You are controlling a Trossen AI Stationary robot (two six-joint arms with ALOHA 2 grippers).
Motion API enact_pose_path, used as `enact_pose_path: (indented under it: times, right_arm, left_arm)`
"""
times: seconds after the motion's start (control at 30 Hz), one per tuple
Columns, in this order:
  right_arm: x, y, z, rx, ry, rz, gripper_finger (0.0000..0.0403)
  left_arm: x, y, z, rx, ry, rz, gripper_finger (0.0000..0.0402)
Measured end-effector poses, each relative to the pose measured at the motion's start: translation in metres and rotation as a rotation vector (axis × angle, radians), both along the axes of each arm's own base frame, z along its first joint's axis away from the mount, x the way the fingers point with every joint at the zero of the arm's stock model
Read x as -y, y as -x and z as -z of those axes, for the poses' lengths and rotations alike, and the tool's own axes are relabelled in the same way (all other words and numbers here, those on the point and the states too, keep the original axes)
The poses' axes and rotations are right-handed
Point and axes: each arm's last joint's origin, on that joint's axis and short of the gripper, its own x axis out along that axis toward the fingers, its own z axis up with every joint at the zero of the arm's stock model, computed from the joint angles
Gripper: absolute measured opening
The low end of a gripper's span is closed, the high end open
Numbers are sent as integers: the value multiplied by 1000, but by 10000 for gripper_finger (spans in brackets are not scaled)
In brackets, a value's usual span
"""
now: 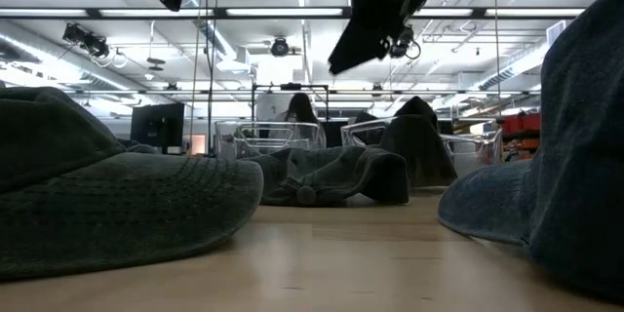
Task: Pick & Place hat
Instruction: Put the top black cap into the right transparent bin
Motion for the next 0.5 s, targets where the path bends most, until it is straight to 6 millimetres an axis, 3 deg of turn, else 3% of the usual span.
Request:
enact_pose_path:
  times: [0.13, 0.5]
  right_arm:
    - [-2, -13, 27, -72, 2, 3, 169]
    - [2, -30, 85, -232, 8, 70, 169]
  left_arm:
    - [12, -10, 6, -60, 16, 82, 177]
    - [41, -50, 45, -304, 1, 66, 177]
